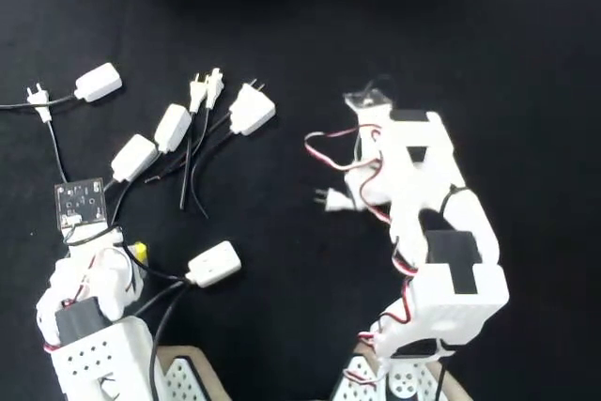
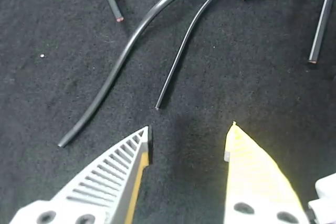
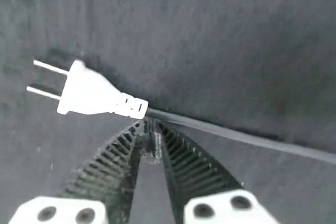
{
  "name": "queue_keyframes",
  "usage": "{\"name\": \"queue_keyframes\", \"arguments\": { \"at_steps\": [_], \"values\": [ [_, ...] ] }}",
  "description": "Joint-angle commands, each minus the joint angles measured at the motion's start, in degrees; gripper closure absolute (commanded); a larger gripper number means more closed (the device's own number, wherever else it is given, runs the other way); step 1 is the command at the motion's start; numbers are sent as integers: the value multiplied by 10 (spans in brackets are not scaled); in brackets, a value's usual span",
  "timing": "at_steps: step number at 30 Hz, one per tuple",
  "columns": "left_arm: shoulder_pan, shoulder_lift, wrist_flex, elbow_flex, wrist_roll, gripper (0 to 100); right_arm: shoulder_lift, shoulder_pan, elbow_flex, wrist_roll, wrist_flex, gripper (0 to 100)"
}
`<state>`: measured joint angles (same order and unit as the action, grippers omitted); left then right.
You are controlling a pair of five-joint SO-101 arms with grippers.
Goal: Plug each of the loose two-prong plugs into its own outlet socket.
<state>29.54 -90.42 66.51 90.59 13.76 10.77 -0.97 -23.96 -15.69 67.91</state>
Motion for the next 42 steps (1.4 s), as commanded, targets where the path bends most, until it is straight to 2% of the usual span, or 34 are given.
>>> {"name": "queue_keyframes", "arguments": {
  "at_steps": [1,6,13,16,18,22,29,31,34,37,42],
  "values": [
    [4,3,-1,-10,5,766,-2,9,27,-4,-61,986],
    [4,3,-1,-10,5,766,-6,4,24,0,-135,986],
    [4,3,-1,-10,21,766,-23,24,33,10,-105,986],
    [4,3,-1,-10,26,766,-63,34,33,76,-89,986],
    [4,3,-1,-10,26,766,-99,32,32,110,-33,986],
    [4,3,0,-10,27,766,-138,-7,26,210,49,986],
    [4,3,0,-10,27,766,-119,-69,-28,407,-38,981],
    [4,3,0,-10,27,766,-109,-70,-29,445,-56,933],
    [4,3,0,-9,27,766,-73,-70,-29,498,-106,790],
    [4,3,0,-9,28,766,-30,-71,-26,510,-123,681],
    [4,3,0,-9,28,766,15,-99,-14,520,-121,670]
  ]
}}
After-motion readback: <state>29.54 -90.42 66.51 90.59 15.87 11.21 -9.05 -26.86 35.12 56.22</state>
